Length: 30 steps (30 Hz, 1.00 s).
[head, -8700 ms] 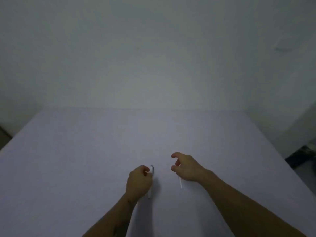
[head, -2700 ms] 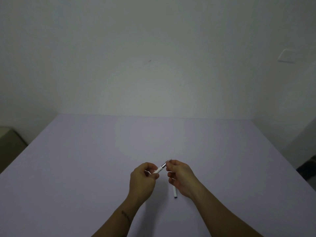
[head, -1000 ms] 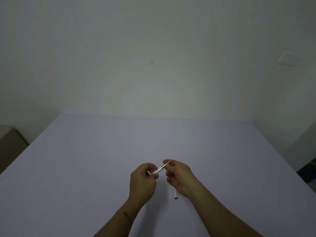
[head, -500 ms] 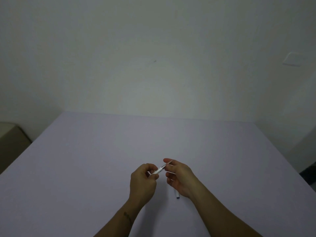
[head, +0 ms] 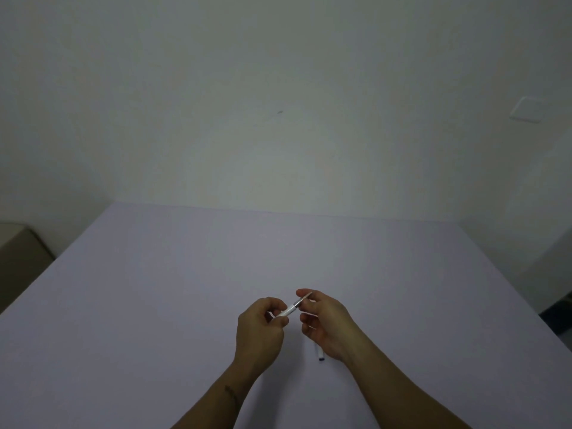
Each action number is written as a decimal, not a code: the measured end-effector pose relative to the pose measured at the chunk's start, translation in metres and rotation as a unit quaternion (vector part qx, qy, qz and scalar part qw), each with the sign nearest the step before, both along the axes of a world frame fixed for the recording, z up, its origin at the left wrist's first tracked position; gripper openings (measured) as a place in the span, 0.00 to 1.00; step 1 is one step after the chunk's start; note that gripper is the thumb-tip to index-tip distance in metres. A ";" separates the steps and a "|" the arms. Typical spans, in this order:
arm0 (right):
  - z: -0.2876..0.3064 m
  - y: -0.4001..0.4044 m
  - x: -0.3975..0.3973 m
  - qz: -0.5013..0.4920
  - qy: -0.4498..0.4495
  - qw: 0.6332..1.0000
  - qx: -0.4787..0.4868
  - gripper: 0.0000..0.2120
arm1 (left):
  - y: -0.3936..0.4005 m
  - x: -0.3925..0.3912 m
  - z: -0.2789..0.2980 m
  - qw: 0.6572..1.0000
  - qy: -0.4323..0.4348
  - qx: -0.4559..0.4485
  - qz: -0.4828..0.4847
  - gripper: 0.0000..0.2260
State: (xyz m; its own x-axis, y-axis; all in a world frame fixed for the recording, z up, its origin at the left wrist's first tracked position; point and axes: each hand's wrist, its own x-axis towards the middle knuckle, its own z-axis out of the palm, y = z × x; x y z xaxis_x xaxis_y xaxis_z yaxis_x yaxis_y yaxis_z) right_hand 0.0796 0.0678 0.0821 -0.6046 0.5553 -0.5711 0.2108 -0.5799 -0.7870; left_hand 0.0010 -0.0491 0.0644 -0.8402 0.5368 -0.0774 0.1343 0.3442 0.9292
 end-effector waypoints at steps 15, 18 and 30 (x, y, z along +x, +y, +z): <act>-0.001 -0.003 0.001 0.003 -0.025 1.000 0.014 0.07 | -0.003 0.001 -0.003 1.000 -0.006 0.001 -0.006 0.11; -0.001 -0.001 0.002 0.002 -0.025 0.999 0.025 0.09 | -0.003 0.001 -0.003 1.000 -0.004 -0.001 -0.006 0.11; 0.002 -0.006 0.005 0.011 -0.041 0.998 0.051 0.08 | -0.004 0.001 0.000 1.000 0.000 -0.007 -0.008 0.09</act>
State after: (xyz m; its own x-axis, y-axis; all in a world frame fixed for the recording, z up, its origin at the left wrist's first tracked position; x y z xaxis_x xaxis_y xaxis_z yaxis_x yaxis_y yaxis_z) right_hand 0.0850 0.0620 0.0837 -0.5712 0.6002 -0.5599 0.2887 -0.4916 -0.8215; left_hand 0.0021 -0.0533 0.0639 -0.8320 0.5483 -0.0850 0.1400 0.3558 0.9240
